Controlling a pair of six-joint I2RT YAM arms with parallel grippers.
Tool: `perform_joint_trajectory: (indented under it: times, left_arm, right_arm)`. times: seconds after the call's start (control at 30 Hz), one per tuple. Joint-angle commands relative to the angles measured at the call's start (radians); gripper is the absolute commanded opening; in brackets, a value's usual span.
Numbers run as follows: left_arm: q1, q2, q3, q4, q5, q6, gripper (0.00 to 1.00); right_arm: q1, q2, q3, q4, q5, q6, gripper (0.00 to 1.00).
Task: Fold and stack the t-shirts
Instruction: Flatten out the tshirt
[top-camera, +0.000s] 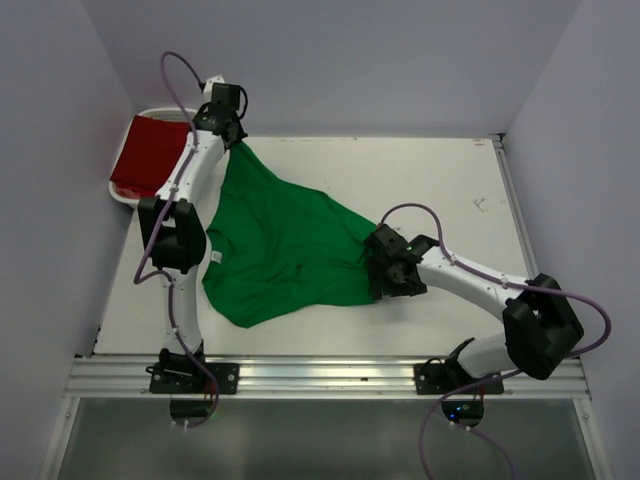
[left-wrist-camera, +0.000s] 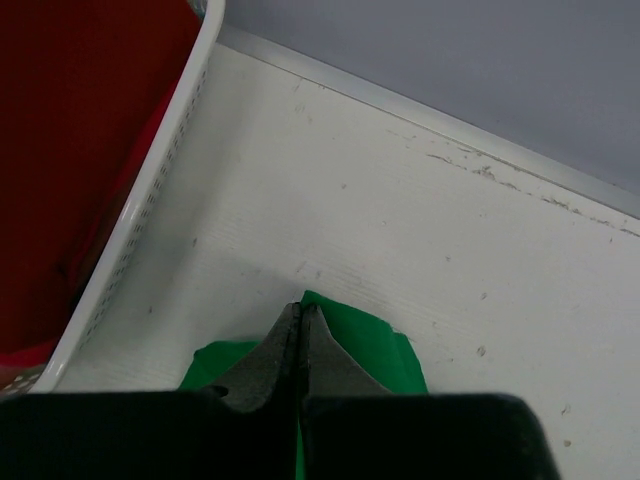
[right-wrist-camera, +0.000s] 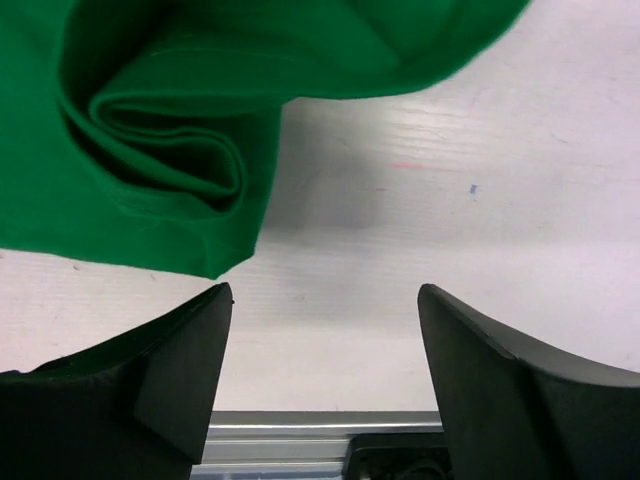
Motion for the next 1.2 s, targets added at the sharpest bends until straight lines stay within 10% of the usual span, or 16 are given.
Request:
perform_joint_trajectory:
  times: [0.0, 0.23, 0.83, 1.17]
  left_arm:
    - [0.010, -0.003, 0.043, 0.029, 0.009, 0.026, 0.00]
    - [0.010, -0.020, -0.029, 0.050, 0.058, 0.012, 0.00]
    - [0.007, -0.103, -0.255, 0.121, 0.120, -0.022, 0.00]
    - [0.007, -0.126, -0.313, 0.147, 0.132, -0.028, 0.00]
  right_arm:
    - [0.004, -0.059, 0.082, -0.052, 0.124, 0.008, 0.84]
    - [0.001, 0.013, 0.275, -0.039, 0.200, -0.040, 0.91]
    - [-0.111, 0.361, 0.475, 0.077, 0.128, -0.126, 0.65]
    - [-0.157, 0.343, 0.452, 0.089, 0.111, -0.130, 0.00]
